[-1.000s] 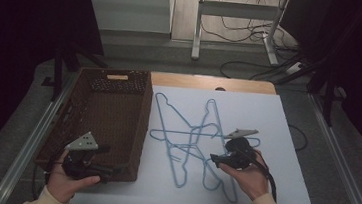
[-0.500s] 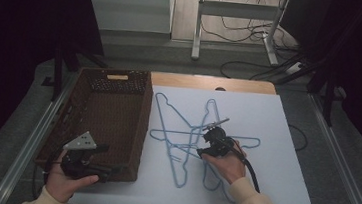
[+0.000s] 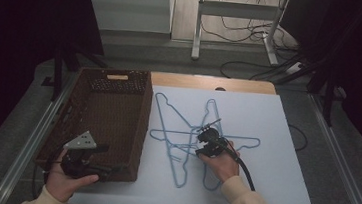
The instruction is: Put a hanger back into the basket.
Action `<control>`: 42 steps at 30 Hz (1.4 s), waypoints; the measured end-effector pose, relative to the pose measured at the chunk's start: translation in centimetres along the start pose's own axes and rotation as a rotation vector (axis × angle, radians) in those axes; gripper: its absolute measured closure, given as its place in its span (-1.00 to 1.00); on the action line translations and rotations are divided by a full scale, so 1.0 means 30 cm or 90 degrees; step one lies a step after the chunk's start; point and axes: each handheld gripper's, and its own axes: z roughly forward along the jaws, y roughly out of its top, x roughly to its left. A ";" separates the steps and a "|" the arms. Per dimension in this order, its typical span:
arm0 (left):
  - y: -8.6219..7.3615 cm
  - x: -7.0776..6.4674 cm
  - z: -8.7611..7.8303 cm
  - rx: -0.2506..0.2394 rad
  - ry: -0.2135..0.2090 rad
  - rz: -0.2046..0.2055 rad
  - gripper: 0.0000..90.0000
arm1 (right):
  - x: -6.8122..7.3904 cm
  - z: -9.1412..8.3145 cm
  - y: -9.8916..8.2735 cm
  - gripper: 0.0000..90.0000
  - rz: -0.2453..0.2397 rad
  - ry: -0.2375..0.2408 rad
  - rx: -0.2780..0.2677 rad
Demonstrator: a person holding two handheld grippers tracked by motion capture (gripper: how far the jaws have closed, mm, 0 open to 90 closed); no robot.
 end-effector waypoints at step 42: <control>0.020 0.002 0.018 0.004 -0.002 0.004 -0.64 | -0.127 -0.298 -0.084 0.94 0.012 0.163 -0.165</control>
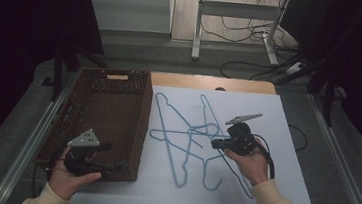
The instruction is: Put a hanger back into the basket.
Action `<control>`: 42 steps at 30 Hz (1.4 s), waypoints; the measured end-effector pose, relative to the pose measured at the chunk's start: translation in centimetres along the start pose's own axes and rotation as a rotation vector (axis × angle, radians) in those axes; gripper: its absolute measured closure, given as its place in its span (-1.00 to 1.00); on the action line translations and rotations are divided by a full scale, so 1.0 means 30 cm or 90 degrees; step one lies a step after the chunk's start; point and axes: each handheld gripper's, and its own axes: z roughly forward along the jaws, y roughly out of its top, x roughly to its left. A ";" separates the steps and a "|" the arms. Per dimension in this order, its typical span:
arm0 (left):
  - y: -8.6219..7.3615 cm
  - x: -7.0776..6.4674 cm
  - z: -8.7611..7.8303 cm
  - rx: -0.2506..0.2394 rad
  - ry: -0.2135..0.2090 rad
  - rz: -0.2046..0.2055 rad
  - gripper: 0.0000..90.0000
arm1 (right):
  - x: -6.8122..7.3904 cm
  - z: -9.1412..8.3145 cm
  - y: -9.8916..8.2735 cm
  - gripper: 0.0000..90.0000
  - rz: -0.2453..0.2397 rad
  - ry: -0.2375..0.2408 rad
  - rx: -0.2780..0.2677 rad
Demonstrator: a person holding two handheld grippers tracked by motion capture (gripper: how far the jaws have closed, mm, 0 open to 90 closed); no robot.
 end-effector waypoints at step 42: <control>0.173 -0.060 0.100 0.004 -0.024 0.076 -0.56 | 0.032 -0.128 -0.040 0.94 -0.011 0.178 -0.028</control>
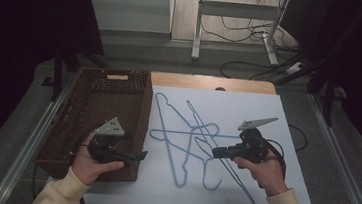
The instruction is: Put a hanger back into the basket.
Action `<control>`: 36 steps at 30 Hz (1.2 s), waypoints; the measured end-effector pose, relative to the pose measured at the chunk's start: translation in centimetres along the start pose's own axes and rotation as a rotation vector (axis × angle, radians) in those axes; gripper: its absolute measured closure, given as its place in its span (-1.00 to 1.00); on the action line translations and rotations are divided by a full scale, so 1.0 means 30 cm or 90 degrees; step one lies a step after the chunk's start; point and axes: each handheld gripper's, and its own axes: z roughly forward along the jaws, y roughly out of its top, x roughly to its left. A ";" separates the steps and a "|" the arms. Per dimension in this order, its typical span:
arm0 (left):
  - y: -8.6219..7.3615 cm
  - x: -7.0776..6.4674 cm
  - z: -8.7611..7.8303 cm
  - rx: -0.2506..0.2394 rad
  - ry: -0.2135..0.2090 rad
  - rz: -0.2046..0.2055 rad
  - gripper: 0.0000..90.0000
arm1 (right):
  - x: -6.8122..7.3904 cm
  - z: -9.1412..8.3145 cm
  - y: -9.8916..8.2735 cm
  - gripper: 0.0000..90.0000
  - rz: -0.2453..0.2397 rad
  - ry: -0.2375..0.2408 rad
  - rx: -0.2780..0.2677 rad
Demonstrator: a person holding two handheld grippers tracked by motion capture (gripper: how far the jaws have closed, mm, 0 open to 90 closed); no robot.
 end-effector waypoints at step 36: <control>0.217 -0.050 0.192 0.012 -0.064 0.156 -0.42 | 0.067 0.014 0.027 0.94 -0.032 0.172 0.077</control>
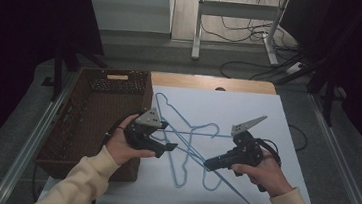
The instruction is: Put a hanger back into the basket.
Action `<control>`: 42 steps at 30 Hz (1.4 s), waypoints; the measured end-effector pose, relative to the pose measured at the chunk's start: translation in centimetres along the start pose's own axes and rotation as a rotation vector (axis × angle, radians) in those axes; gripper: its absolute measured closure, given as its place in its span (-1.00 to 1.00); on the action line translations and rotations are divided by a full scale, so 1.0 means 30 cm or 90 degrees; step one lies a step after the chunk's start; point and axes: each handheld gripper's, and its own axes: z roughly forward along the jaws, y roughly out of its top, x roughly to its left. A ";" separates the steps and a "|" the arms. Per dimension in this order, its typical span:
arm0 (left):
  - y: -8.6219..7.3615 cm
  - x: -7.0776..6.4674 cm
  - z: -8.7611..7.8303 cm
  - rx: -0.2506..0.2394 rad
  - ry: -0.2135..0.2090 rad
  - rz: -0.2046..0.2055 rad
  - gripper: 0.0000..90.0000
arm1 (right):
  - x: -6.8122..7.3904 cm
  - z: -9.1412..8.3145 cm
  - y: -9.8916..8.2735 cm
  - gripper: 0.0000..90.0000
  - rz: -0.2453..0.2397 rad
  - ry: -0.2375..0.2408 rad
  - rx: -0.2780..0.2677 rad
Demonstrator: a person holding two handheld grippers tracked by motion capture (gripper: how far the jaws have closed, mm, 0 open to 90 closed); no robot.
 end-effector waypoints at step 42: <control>0.004 -0.065 0.065 0.075 -0.122 0.186 0.93 | -0.092 -0.050 0.078 0.74 -0.017 0.029 -0.008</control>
